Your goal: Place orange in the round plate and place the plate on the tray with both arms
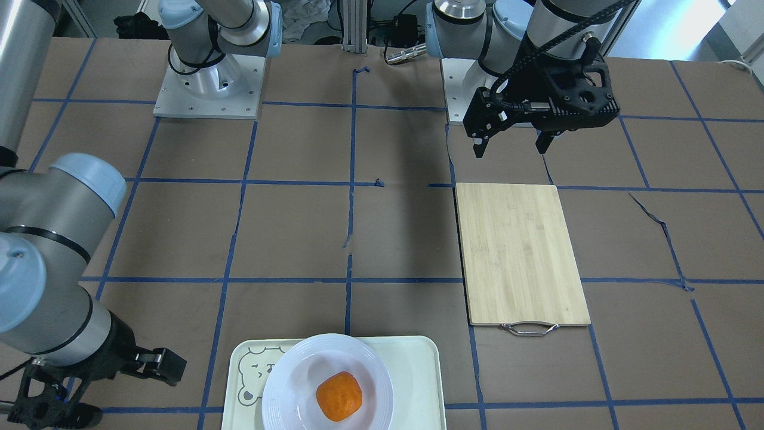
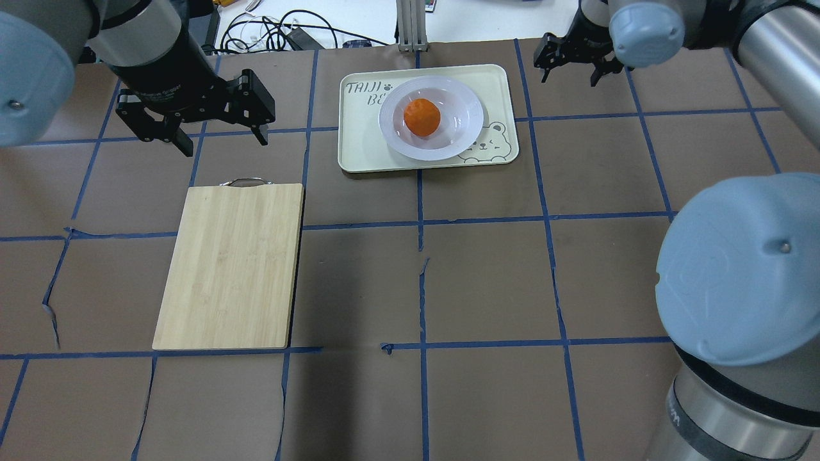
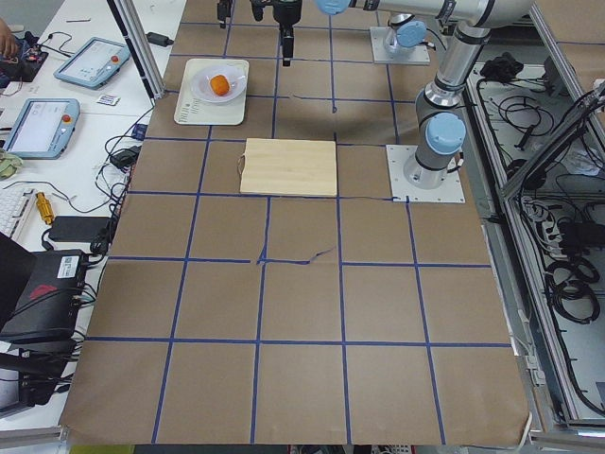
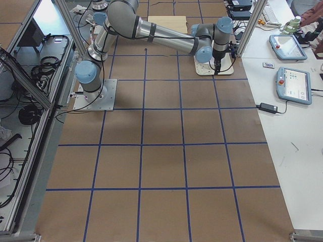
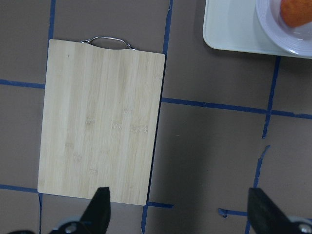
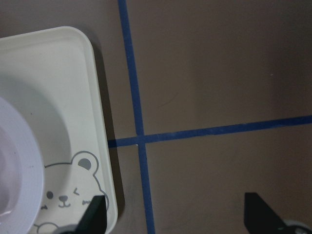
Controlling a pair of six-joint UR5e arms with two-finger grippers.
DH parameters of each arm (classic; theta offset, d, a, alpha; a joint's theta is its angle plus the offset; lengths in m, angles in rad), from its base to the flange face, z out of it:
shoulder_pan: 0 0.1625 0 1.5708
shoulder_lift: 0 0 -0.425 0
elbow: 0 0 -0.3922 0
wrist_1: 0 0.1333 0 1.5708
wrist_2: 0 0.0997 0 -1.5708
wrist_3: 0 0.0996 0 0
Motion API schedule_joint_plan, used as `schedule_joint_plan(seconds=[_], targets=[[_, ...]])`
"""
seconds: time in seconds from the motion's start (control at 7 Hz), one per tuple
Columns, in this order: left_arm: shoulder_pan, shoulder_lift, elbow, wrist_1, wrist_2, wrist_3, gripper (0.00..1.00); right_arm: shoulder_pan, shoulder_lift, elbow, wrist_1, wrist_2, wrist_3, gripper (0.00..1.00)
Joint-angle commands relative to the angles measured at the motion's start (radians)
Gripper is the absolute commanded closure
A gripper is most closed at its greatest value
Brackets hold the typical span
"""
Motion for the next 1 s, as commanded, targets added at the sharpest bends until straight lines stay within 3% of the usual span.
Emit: schedule_joint_plan(seconds=[0.0,0.29,0.57,0.86], targets=[[0.0,0.002,0.0,0.0,0.002,0.0,0.0,0.07,-0.153,-0.05,0.251,-0.042,-0.007,0.0],[0.0,0.002,0.0,0.0,0.002,0.0,0.0,0.13,-0.308,0.021,0.34,-0.035,-0.079,0.0],[0.0,0.002,0.0,-0.002,0.002,0.0,0.0,0.119,-0.419,0.233,0.281,-0.041,-0.116,0.0],[0.0,0.002,-0.002,0.0,0.002,0.0,0.0,0.095,-0.435,0.245,0.222,-0.033,-0.128,0.0]])
